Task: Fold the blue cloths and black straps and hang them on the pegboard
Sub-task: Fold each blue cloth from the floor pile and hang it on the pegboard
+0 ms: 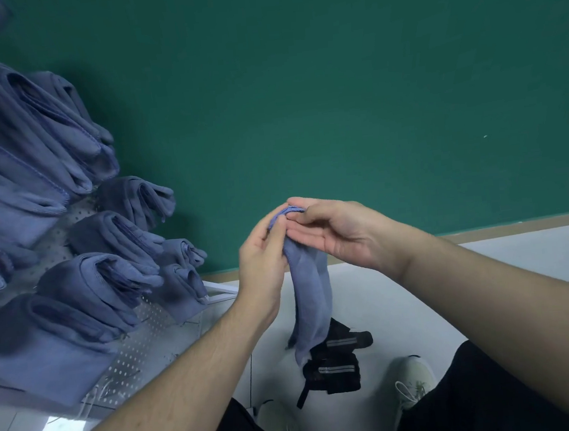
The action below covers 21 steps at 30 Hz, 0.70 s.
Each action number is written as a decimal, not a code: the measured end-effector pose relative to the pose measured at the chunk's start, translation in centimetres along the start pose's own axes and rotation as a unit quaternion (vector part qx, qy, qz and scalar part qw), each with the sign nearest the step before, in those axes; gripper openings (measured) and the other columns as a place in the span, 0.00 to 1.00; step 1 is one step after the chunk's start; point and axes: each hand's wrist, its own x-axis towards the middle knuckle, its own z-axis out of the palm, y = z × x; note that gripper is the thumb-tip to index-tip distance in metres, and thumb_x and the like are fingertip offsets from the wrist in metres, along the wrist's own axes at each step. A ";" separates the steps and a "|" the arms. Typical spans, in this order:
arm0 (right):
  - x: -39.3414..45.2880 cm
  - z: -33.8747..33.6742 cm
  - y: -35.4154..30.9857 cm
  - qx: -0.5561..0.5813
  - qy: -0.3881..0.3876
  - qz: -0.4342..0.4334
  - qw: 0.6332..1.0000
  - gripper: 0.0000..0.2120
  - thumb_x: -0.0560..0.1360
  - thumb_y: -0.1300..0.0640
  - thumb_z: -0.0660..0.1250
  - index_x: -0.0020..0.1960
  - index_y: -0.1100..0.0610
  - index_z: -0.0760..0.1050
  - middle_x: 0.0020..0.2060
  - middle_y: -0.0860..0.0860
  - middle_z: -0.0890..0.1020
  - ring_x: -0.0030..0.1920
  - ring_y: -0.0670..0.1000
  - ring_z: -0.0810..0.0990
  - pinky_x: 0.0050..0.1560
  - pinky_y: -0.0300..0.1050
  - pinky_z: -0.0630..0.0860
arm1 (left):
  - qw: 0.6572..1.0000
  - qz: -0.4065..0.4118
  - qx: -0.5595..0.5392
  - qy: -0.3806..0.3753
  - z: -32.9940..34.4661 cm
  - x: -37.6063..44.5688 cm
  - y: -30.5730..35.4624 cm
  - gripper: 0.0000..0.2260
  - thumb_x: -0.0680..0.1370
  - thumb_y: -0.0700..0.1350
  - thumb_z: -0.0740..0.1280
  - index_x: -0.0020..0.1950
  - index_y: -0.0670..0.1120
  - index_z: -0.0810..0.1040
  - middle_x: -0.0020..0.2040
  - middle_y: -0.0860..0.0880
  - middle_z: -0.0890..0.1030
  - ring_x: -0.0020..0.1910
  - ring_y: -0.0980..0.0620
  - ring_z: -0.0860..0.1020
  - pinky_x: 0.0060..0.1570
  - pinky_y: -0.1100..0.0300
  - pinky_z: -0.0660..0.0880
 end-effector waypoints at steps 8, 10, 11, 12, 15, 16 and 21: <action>0.4 -1.6 -1.1 -0.504 0.092 -0.191 0.837 0.06 0.73 0.55 0.75 0.44 0.56 0.80 0.29 0.47 0.79 0.31 0.46 0.76 0.39 0.41 0.78 | 0.996 0.033 0.081 0.035 -0.4 1.4 0.9 0.10 0.84 0.43 0.62 0.51 0.51 0.83 0.52 0.48 0.86 0.52 0.53 0.82 0.58 0.54 0.78; 0.4 -2.4 -1.5 -0.582 0.085 -0.225 0.777 0.10 0.73 0.49 0.75 0.38 0.51 0.77 0.27 0.42 0.75 0.29 0.43 0.70 0.35 0.39 0.70 | 0.993 0.046 0.102 0.034 -0.6 1.6 1.5 0.09 0.84 0.43 0.62 0.51 0.50 0.82 0.48 0.53 0.86 0.48 0.58 0.82 0.53 0.60 0.77; 0.4 -2.8 -1.7 -0.597 0.078 -0.246 0.759 0.12 0.74 0.48 0.74 0.36 0.50 0.77 0.27 0.42 0.75 0.29 0.43 0.69 0.34 0.39 0.67 | 0.992 0.048 0.113 0.033 -0.8 1.6 1.7 0.09 0.84 0.44 0.62 0.50 0.50 0.82 0.46 0.54 0.85 0.46 0.59 0.81 0.51 0.61 0.77; 0.3 -3.2 -2.0 -0.603 0.066 -0.264 0.750 0.12 0.75 0.47 0.73 0.36 0.50 0.77 0.29 0.42 0.76 0.31 0.44 0.69 0.35 0.40 0.66 | 0.990 0.049 0.125 0.032 -0.9 1.7 1.8 0.09 0.84 0.45 0.62 0.50 0.50 0.81 0.44 0.56 0.85 0.44 0.60 0.81 0.50 0.61 0.77; 0.0 -4.5 -3.0 -0.641 0.033 -0.293 0.708 0.05 0.78 0.48 0.70 0.45 0.46 0.84 0.37 0.37 0.82 0.38 0.40 0.77 0.41 0.36 0.70 | 0.985 0.056 0.162 0.033 -1.5 1.9 2.3 0.09 0.84 0.46 0.62 0.47 0.52 0.81 0.41 0.58 0.83 0.41 0.61 0.78 0.47 0.62 0.75; 0.0 -4.9 -3.3 -0.668 0.024 -0.316 0.674 0.05 0.78 0.48 0.71 0.48 0.47 0.85 0.37 0.36 0.81 0.39 0.39 0.77 0.42 0.35 0.70 | 0.982 0.063 0.174 0.032 -1.7 2.0 2.4 0.09 0.84 0.46 0.62 0.47 0.52 0.80 0.41 0.58 0.82 0.40 0.60 0.77 0.46 0.61 0.74; -0.2 -5.3 -3.9 -0.661 -0.054 -0.449 0.599 0.10 0.73 0.42 0.74 0.42 0.49 0.84 0.40 0.41 0.73 0.44 0.46 0.72 0.47 0.37 0.68 | 0.978 0.069 0.196 0.012 -2.5 2.1 2.6 0.10 0.84 0.47 0.62 0.44 0.51 0.78 0.37 0.58 0.79 0.36 0.59 0.74 0.43 0.58 0.72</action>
